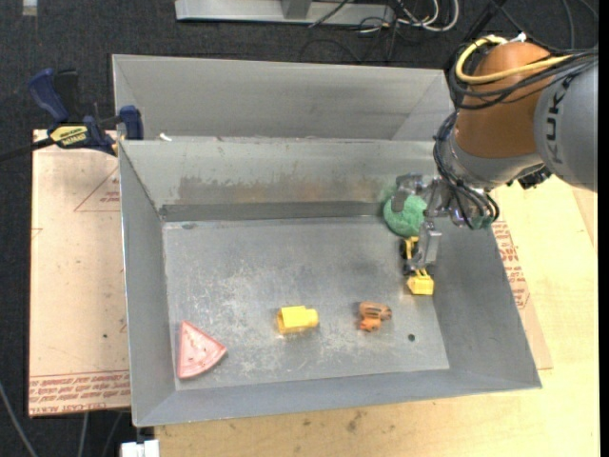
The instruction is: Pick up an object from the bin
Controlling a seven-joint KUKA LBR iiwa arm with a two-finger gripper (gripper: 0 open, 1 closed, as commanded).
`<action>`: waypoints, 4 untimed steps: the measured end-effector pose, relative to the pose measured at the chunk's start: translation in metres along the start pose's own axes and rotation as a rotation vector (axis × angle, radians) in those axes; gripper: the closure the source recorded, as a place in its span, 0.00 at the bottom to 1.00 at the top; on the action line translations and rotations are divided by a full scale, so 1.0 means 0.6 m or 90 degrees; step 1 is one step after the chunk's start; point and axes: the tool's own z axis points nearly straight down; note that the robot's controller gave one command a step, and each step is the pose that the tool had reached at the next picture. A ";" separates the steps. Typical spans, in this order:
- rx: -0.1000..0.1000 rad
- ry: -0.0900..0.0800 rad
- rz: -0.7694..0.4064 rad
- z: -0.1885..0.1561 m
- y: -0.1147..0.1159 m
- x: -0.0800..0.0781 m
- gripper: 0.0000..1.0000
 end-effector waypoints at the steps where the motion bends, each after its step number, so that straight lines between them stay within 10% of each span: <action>1: 0.001 -0.004 -0.001 -0.009 0.000 -0.002 0.00; 4: -0.001 -0.002 -0.218 0.138 0.006 0.057 0.00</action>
Offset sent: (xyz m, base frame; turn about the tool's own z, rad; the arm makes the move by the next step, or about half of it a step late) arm -0.0122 -0.0039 -0.0627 -0.2040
